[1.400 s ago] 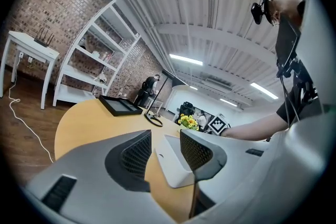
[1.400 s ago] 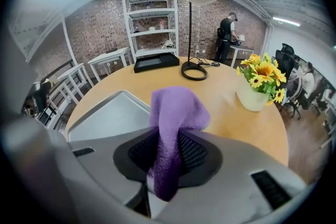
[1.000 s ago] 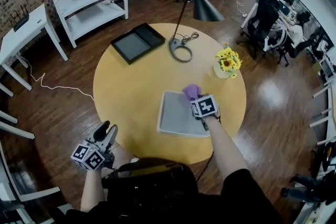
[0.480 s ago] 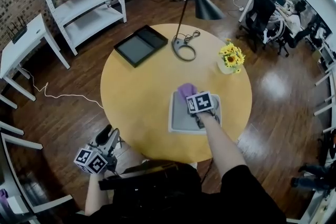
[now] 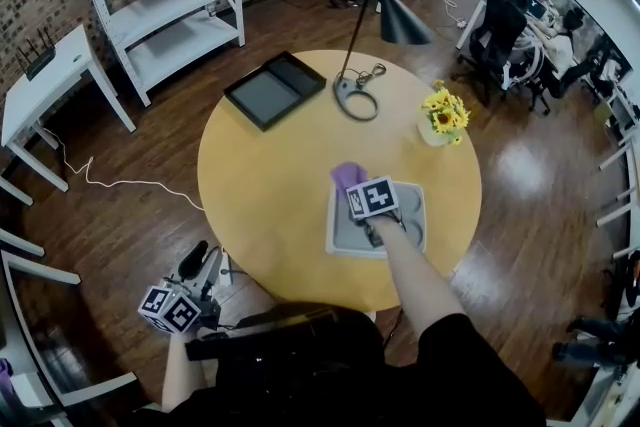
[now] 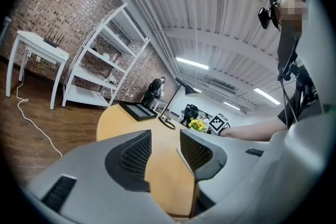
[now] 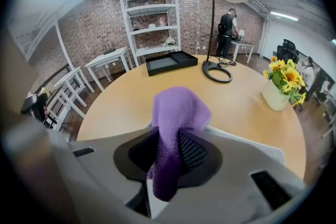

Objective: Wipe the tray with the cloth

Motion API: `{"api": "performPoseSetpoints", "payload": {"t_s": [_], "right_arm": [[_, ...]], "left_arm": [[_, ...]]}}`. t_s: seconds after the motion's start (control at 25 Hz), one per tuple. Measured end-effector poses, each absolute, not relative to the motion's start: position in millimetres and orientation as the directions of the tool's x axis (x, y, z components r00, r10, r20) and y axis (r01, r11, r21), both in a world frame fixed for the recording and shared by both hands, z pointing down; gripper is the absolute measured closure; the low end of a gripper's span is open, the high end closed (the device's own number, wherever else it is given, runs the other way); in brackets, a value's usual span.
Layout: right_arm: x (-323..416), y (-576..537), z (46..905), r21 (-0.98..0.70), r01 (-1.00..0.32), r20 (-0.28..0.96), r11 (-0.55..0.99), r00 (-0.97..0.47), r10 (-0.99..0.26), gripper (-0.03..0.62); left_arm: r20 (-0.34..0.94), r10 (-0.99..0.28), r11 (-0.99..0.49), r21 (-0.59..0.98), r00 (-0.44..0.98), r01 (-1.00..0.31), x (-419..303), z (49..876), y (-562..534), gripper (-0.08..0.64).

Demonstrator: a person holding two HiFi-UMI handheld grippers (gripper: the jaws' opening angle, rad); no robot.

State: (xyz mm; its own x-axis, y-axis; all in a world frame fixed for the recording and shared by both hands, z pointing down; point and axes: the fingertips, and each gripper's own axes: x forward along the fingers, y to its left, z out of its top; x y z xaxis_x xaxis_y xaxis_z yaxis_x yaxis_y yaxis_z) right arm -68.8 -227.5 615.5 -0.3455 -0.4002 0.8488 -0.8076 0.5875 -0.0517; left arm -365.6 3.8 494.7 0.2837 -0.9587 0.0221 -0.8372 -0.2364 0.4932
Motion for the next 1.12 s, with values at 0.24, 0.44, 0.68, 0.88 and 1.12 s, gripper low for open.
{"api": "performPoseSetpoints", "payload": {"t_s": [0.24, 0.44, 0.68, 0.88, 1.12], "right_arm": [[-96.1, -210.0, 608.9, -0.28, -0.778, 0.788, 0.562, -0.52, -0.328, 0.503], [-90.3, -193.2, 576.3, -0.453, -0.705, 0.643, 0.546, -0.682, -0.348, 0.503], [41.3, -203.4, 562.1, -0.27, -0.863, 0.683, 0.427, -0.484, -0.547, 0.503], [122.3, -198.7, 589.7, -0.141, -0.951, 0.771, 0.275, -0.28, -0.573, 0.503], [106.3, -189.9, 608.3, 0.02, -0.929, 0.827, 0.369, -0.192, -0.528, 0.503]], "left_arm": [[0.02, -0.95, -0.258, 0.507, 0.31, -0.823, -360.2, 498.8, -1.6, 0.399], [0.006, -0.934, -0.302, 0.518, 0.357, -0.8, -341.0, 497.8, -16.3, 0.399], [-0.023, -0.901, -0.381, 0.52, 0.433, -0.765, -305.2, 489.4, -40.8, 0.399], [-0.019, -0.88, -0.412, 0.527, 0.474, -0.743, -275.3, 494.7, -54.0, 0.399], [0.005, -0.856, -0.437, 0.528, 0.517, -0.728, -247.3, 502.4, -53.0, 0.399]]}}
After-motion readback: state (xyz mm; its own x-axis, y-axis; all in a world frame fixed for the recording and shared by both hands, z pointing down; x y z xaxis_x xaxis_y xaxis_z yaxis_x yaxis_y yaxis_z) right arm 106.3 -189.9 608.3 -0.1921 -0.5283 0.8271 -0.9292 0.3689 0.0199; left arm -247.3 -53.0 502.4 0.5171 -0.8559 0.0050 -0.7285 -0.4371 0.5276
